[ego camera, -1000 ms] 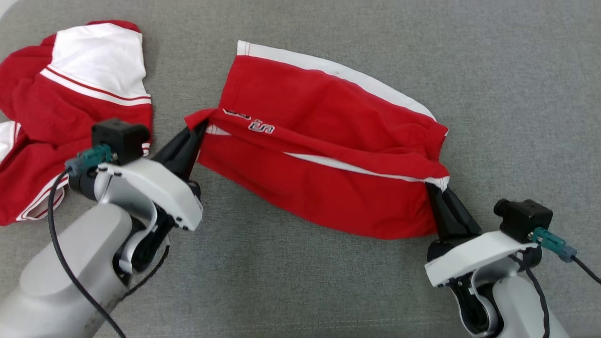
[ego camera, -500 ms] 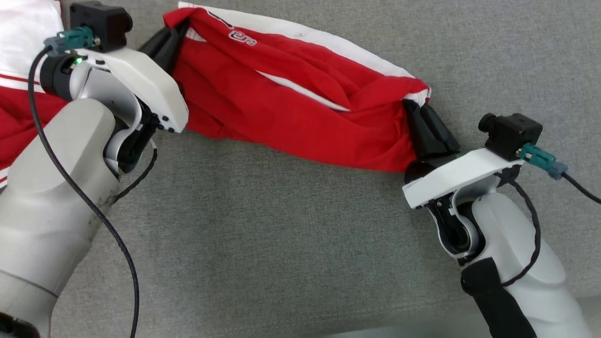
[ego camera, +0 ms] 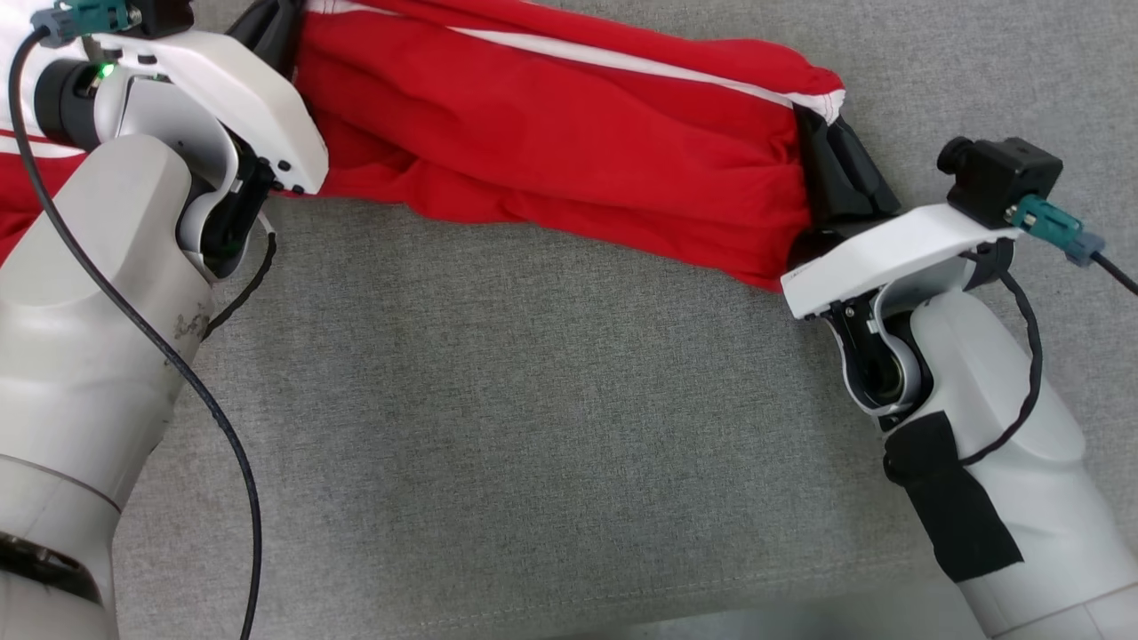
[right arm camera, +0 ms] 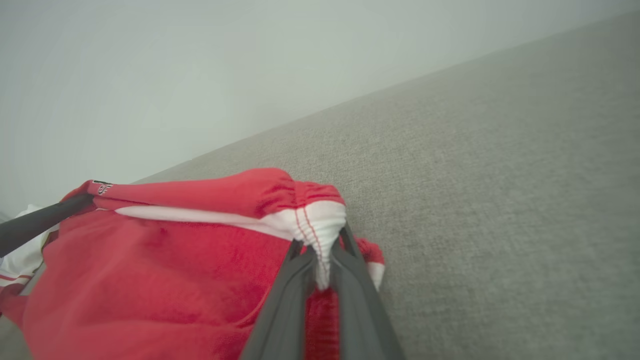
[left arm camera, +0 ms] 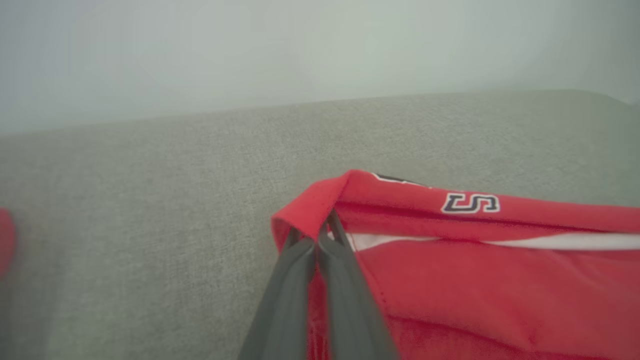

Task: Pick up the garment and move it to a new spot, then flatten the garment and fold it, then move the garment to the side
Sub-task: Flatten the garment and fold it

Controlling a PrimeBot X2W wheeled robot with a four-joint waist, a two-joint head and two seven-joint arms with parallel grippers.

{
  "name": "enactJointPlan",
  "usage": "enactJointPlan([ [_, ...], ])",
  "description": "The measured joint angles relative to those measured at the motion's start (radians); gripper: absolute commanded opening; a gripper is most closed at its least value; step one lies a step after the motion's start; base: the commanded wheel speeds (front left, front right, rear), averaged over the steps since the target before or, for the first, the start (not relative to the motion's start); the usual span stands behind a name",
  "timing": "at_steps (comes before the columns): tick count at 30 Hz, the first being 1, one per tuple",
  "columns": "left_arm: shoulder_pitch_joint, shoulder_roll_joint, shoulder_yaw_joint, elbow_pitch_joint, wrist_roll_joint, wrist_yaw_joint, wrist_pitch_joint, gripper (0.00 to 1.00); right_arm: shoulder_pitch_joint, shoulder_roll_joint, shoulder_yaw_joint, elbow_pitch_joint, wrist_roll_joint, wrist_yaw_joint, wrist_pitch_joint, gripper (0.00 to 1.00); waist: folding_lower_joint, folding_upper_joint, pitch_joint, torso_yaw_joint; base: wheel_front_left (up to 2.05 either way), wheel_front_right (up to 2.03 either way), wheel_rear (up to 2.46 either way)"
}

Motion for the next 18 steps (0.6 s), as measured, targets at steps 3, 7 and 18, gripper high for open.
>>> enactJointPlan([
  [3,-0.002,-0.014,-0.002,0.052,-0.009,-0.023,0.008,0.00,-0.029,-0.004,0.021,0.029,0.012,0.000,-0.003,0.04,0.0000,0.0000,0.004,0.000,0.00,0.00,0.00],
  [7,-0.021,-0.027,-0.006,0.087,-0.006,-0.043,-0.020,1.00,-0.049,-0.005,0.032,0.057,0.022,0.000,-0.012,1.00,0.0000,0.0000,0.005,0.006,0.00,0.00,0.00],
  [18,0.010,-0.044,-0.051,0.070,0.080,-0.026,-0.162,1.00,0.040,-0.035,0.028,0.020,-0.003,-0.002,-0.020,1.00,0.0000,0.0000,-0.047,0.039,0.00,0.00,0.00],
])
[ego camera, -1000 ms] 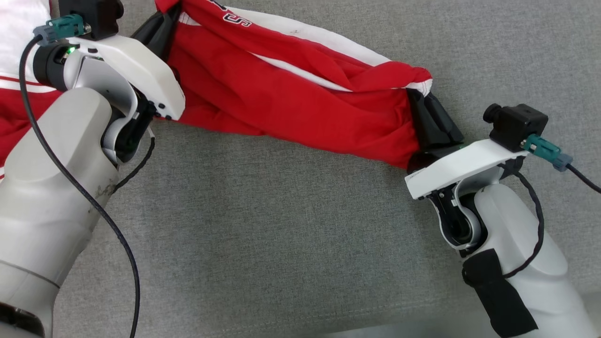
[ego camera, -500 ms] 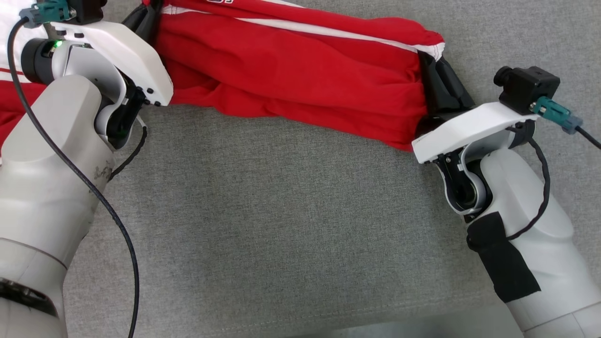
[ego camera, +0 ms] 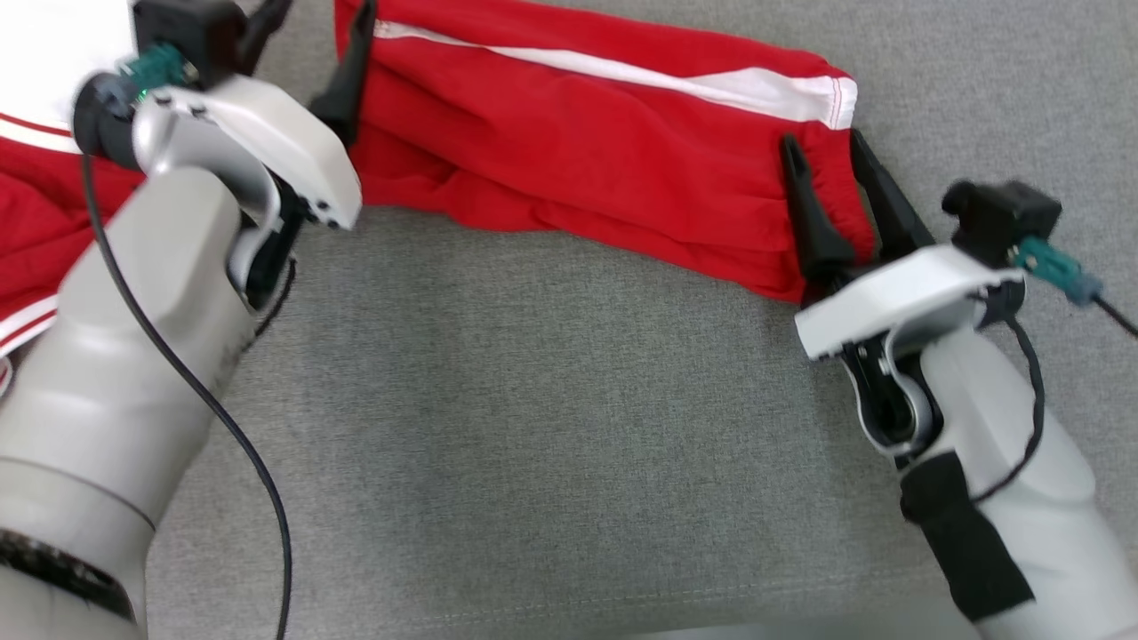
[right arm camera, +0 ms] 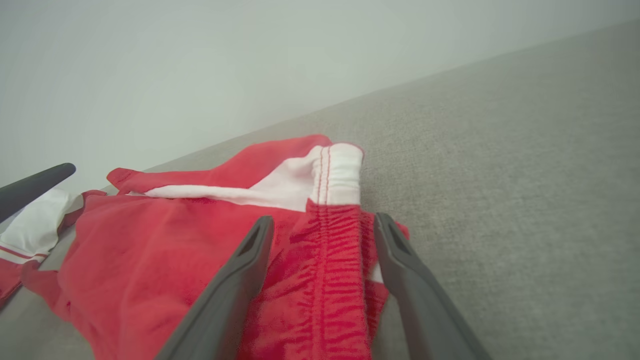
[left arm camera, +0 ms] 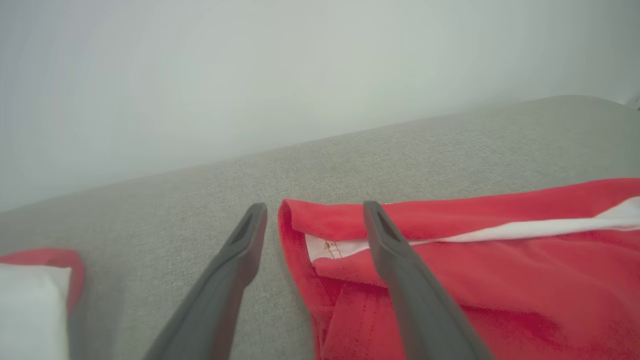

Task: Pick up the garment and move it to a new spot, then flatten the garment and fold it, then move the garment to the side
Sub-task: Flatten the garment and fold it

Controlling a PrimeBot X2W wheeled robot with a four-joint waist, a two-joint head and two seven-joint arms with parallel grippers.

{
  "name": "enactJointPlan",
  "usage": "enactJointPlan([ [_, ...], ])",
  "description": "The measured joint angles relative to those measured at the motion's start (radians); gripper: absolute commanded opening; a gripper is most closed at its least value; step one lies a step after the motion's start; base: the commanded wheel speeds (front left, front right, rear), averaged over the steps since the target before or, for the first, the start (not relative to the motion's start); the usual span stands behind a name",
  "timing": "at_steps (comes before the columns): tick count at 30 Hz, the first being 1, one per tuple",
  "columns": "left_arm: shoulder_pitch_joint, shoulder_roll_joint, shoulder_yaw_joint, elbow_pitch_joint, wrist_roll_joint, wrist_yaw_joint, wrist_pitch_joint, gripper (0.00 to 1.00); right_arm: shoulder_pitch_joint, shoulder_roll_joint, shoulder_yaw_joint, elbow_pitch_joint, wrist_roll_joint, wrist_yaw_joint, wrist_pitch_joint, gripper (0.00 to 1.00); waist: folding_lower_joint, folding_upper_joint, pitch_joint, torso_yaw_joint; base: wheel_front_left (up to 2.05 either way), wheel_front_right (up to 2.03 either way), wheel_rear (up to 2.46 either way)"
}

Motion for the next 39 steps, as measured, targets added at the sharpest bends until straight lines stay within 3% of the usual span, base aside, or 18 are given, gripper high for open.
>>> enactJointPlan([
  [4,0.100,0.016,0.013,-0.117,0.053,0.067,-0.007,1.00,0.129,0.001,-0.067,-0.102,-0.060,0.000,0.000,1.00,0.0000,0.0000,-0.036,0.017,0.00,0.00,0.00],
  [12,0.440,0.137,0.143,-0.522,0.175,0.235,-0.009,1.00,0.353,0.023,-0.223,-0.279,-0.226,0.000,0.000,1.00,0.0000,0.0000,-0.123,0.046,0.00,0.00,0.00],
  [20,0.760,0.234,0.229,-0.803,0.185,0.365,-0.009,1.00,0.486,0.039,-0.327,-0.349,-0.317,0.000,0.000,1.00,0.0000,0.0000,-0.198,0.062,0.00,0.00,0.00],
  [29,0.908,0.283,0.254,-0.954,0.161,0.441,-0.003,1.00,0.584,0.049,-0.363,-0.375,-0.282,0.000,0.000,1.00,0.0000,0.0000,-0.226,0.059,0.00,0.00,0.00],
  [39,0.921,0.304,0.253,-1.006,0.161,0.450,0.024,1.00,0.584,0.051,-0.336,-0.363,-0.234,0.000,0.000,1.00,0.0000,0.0000,-0.214,0.046,0.00,0.00,0.00],
])
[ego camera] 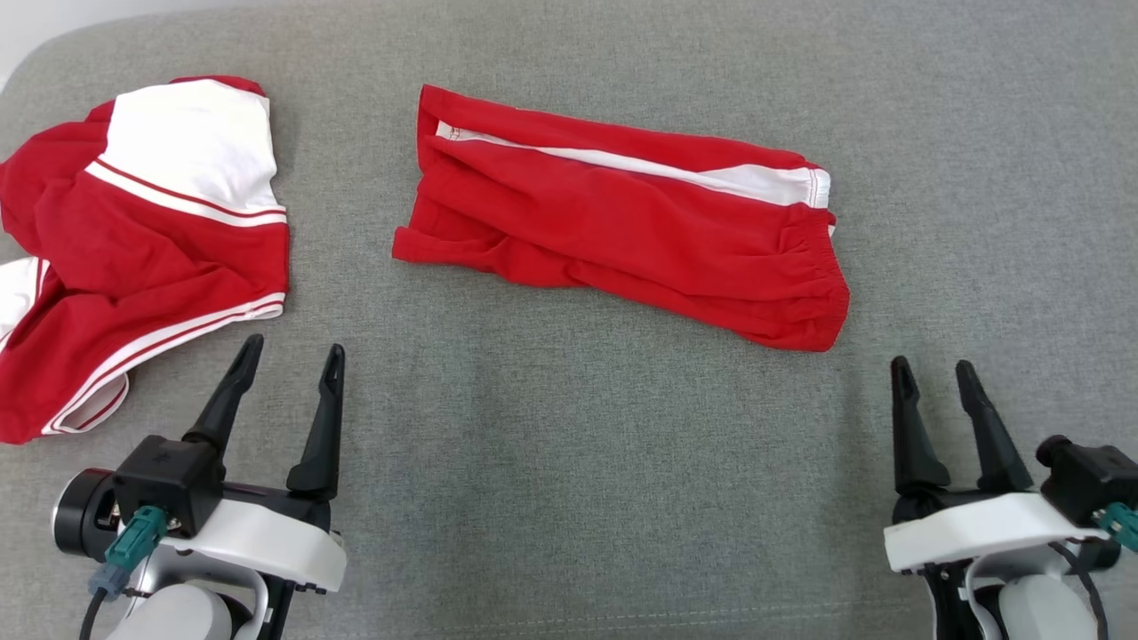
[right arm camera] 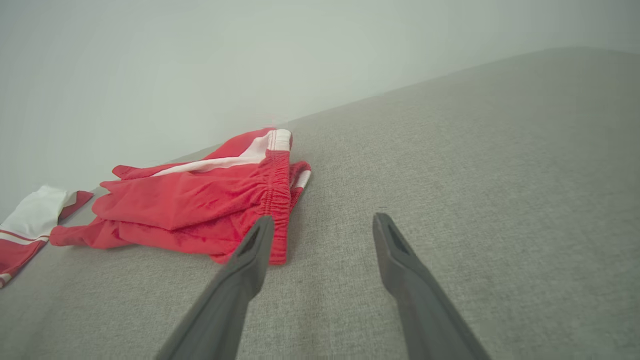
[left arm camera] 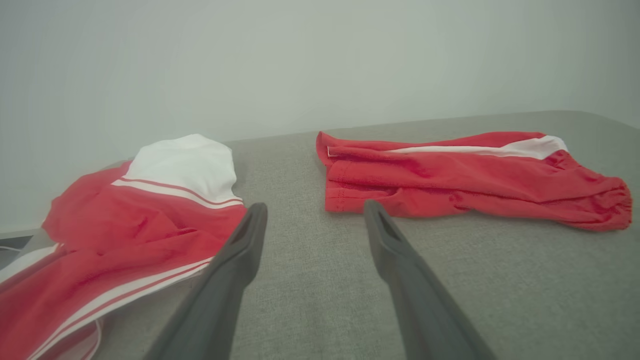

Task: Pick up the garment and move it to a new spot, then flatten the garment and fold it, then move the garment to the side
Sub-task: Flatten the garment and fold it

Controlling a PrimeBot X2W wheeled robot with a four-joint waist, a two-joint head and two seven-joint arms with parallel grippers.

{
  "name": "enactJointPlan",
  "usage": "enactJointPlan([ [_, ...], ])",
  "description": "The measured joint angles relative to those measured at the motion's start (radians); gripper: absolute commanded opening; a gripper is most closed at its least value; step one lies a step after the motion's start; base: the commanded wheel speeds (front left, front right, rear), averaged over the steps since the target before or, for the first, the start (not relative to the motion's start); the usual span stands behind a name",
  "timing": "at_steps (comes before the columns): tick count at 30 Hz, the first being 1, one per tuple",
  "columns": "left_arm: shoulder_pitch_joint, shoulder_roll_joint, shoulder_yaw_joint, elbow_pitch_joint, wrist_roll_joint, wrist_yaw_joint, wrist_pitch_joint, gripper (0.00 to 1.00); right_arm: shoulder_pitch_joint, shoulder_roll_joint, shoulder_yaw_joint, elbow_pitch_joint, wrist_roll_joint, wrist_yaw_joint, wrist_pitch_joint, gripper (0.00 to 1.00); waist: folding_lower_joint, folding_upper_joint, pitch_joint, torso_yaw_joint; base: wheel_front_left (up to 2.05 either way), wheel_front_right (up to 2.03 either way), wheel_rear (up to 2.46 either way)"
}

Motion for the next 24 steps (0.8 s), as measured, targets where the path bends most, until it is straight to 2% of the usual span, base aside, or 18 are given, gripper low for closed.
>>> enactJointPlan([
  [5,-0.003,-0.001,-0.014,-0.010,0.002,0.000,0.005,1.00,-0.058,0.001,0.038,0.067,0.041,0.000,0.000,1.00,0.0000,0.0000,0.014,-0.002,0.00,0.00,0.00],
  [12,-0.026,-0.007,-0.031,-0.011,0.009,-0.002,0.009,1.00,-0.228,-0.002,0.069,0.217,0.075,0.000,0.009,1.00,0.0000,0.0000,0.027,0.007,0.00,0.00,0.00],
  [19,-0.033,-0.020,-0.047,-0.010,0.016,-0.011,0.010,1.00,-0.331,-0.008,0.086,0.360,0.086,0.000,0.076,1.00,0.0000,0.0000,0.032,0.021,0.00,0.00,0.00],
  [24,-0.043,-0.023,-0.049,-0.007,0.016,-0.011,0.009,1.00,-0.380,-0.013,0.141,0.420,0.135,0.000,0.114,1.00,0.0000,0.0000,0.038,0.034,0.00,0.00,0.00],
])
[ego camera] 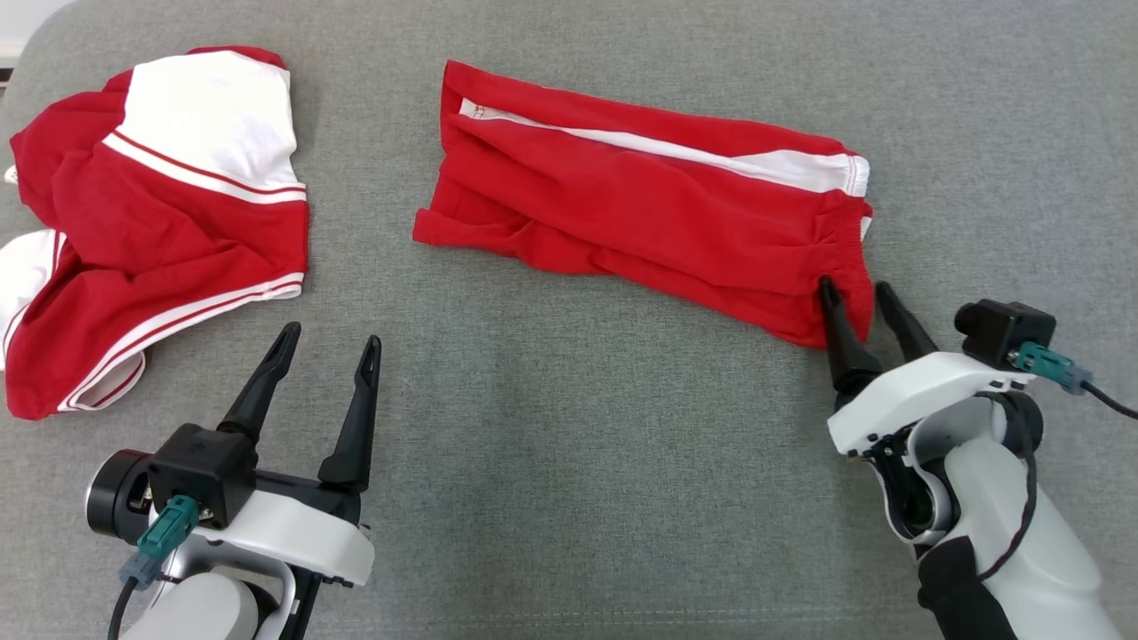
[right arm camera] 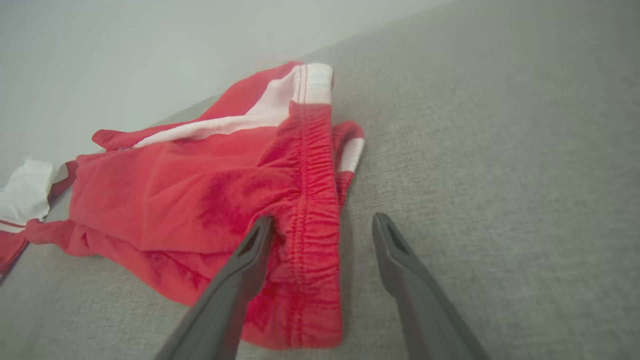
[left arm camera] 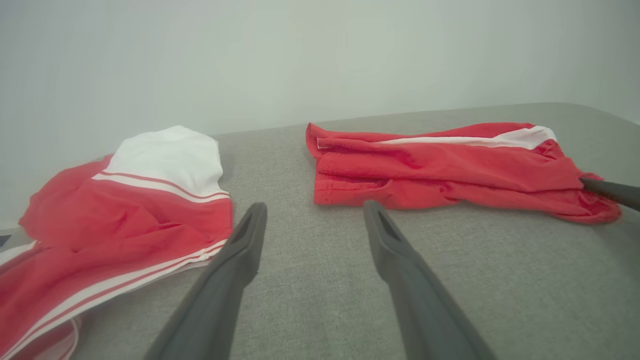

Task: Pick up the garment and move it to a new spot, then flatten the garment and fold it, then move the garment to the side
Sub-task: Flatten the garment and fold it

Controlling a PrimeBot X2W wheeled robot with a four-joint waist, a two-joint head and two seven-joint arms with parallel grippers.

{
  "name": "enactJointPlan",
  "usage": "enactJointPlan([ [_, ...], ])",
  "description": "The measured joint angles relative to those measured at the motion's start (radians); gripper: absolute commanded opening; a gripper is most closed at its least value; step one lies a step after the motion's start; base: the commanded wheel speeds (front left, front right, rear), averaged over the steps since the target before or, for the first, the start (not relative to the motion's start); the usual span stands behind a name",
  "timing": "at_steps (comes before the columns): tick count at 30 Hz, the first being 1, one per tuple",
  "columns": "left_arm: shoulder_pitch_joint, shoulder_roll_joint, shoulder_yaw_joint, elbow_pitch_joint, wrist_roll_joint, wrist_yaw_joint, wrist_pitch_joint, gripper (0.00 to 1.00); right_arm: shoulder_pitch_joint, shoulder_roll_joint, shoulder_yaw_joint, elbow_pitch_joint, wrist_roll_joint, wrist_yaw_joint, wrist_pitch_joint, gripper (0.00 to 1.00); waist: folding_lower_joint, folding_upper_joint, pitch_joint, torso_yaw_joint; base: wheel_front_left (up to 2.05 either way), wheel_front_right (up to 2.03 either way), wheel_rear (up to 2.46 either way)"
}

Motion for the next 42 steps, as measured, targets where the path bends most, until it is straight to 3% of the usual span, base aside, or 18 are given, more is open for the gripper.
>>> enactJointPlan([
  [13,-0.002,-0.005,0.000,0.009,0.000,0.000,-0.005,1.00,-0.096,-0.013,0.130,0.120,0.146,0.000,-0.002,1.00,0.0000,0.0000,0.014,0.013,0.00,0.00,0.00],
  [14,-0.003,-0.006,0.000,0.009,0.000,0.000,-0.005,1.00,-0.106,-0.016,0.141,0.127,0.160,0.000,-0.003,0.87,0.0000,0.0000,0.016,0.015,0.00,0.00,0.00],
  [15,-0.004,-0.006,0.000,0.009,0.000,0.000,-0.005,1.00,-0.115,-0.020,0.156,0.131,0.179,0.000,-0.003,0.45,0.0000,0.0000,0.018,0.016,0.00,0.00,0.00],
  [17,-0.008,-0.006,0.000,0.010,0.000,0.000,-0.007,1.00,-0.134,-0.023,0.185,0.142,0.209,0.000,-0.006,0.07,0.0000,0.0000,0.021,0.017,0.00,0.00,0.00],
  [18,-0.010,-0.007,0.000,0.011,0.000,0.000,-0.007,1.00,-0.140,-0.024,0.195,0.148,0.221,0.000,-0.012,0.00,0.0000,0.0000,0.022,0.017,0.00,0.00,0.00],
  [23,-0.018,-0.008,0.002,0.013,0.000,0.000,-0.011,1.00,-0.154,-0.024,0.246,0.156,0.278,0.000,-0.037,0.00,0.0000,0.0001,0.024,0.013,0.00,0.00,0.00],
  [29,-0.018,-0.009,0.003,0.014,0.000,-0.003,-0.014,1.00,-0.150,-0.014,0.234,0.153,0.314,0.000,-0.071,0.00,0.0000,0.0000,0.023,-0.001,0.00,0.00,0.00],
  [36,-0.018,-0.007,0.007,0.013,0.000,-0.003,-0.019,1.00,-0.074,-0.002,0.121,0.110,0.308,0.004,-0.072,0.00,0.0000,0.0000,0.016,-0.029,0.00,0.00,0.00],
  [42,-0.017,-0.001,0.007,0.006,0.000,-0.002,-0.018,1.00,0.069,-0.061,-0.040,0.030,0.291,0.005,-0.050,0.00,0.0000,0.0000,0.003,-0.048,0.00,0.00,0.00],
])
